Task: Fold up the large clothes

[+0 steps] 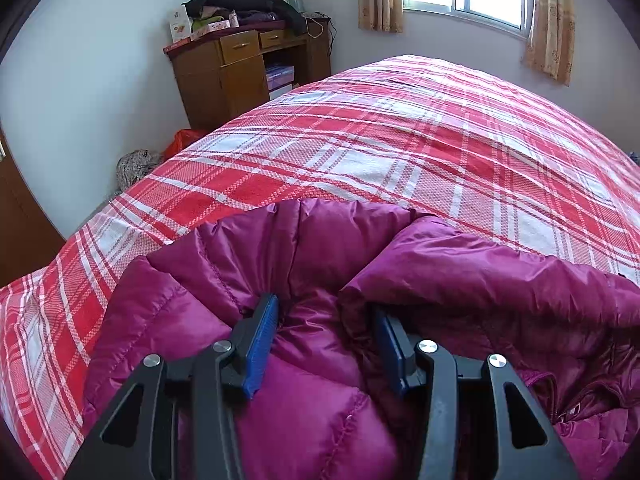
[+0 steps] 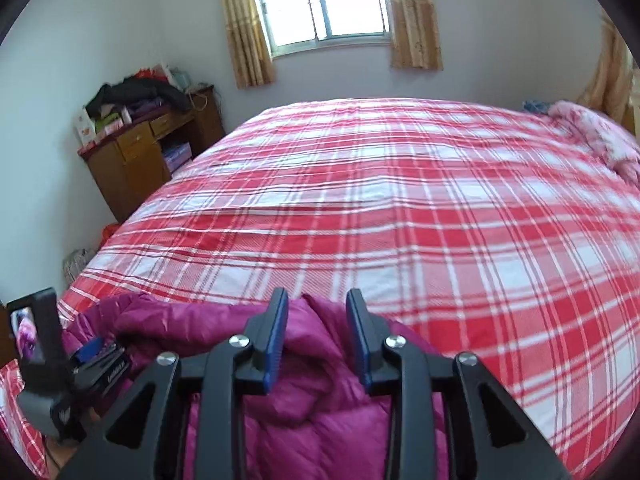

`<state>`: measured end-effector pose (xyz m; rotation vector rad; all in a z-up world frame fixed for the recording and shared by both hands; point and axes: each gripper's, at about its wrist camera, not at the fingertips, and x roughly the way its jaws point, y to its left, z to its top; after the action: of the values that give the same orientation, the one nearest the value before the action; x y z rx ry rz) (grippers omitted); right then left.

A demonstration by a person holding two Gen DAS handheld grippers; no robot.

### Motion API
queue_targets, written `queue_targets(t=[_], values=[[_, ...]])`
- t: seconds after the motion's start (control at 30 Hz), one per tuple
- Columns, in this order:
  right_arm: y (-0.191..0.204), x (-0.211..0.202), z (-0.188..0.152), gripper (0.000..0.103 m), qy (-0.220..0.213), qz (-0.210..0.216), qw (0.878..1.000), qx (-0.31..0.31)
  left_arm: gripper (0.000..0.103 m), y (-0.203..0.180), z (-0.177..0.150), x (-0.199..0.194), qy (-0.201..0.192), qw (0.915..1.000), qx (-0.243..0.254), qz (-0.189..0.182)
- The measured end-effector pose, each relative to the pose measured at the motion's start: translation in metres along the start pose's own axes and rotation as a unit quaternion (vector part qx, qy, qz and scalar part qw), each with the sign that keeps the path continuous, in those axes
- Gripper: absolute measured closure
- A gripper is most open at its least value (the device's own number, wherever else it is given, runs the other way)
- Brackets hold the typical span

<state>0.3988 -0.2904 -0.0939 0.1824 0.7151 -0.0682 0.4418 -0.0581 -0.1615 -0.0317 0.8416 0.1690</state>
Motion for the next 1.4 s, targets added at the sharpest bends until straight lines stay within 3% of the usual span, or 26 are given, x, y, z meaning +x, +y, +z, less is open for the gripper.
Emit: queue_targets(t=[0.03,0.1,0.17,0.3,0.43,0.57,0.67,0.8,0.87,0.93,1.07,1.4], values=[[0.005,0.015,0.000,0.078,0.021,0.005,1.000,0.011,0.052,0.001,0.000,0.000,0.000,1.0000,-0.003,-0.006],[0.009,0.037,-0.012,0.078,0.060,0.014,0.998,0.028,0.051,0.003,0.000,-0.004,0.000,0.9998,0.000,-0.018],[0.012,0.056,-0.031,0.079,0.092,-0.004,0.996,0.020,0.051,0.005,-0.001,-0.012,0.002,0.9991,0.015,-0.040],[0.021,0.059,-0.053,0.081,0.056,-0.028,0.997,-0.042,0.051,0.024,-0.002,-0.046,-0.008,0.9976,0.003,-0.068],[0.026,0.059,-0.056,0.081,0.048,-0.045,0.996,-0.059,0.051,0.020,0.025,-0.078,-0.042,0.9941,-0.014,-0.099],[0.020,0.056,-0.056,0.081,0.043,-0.034,0.997,-0.049,0.051,-0.023,0.054,-0.075,-0.068,0.9924,0.042,-0.094],[0.019,0.057,-0.055,0.081,0.041,-0.026,0.998,-0.042,0.051,-0.049,0.054,-0.042,-0.034,0.9939,0.075,-0.073],[0.016,0.056,-0.056,0.081,0.038,-0.015,0.999,-0.034,0.051,-0.039,0.022,-0.001,0.005,0.9959,0.077,-0.047],[0.014,0.056,-0.056,0.080,0.037,-0.007,0.999,-0.028,0.049,-0.032,0.010,0.007,0.006,0.9955,0.071,-0.062],[0.014,0.056,-0.056,0.080,0.038,-0.005,0.999,-0.027,0.048,-0.029,0.010,0.010,0.008,0.9957,0.062,-0.069],[0.015,0.057,-0.056,0.080,0.040,-0.008,0.999,-0.030,0.046,-0.040,0.009,0.012,0.003,0.9957,0.083,-0.041],[0.020,0.059,-0.057,0.080,0.038,-0.026,0.998,-0.044,0.042,-0.040,0.013,0.014,0.002,0.9962,0.076,-0.041]])
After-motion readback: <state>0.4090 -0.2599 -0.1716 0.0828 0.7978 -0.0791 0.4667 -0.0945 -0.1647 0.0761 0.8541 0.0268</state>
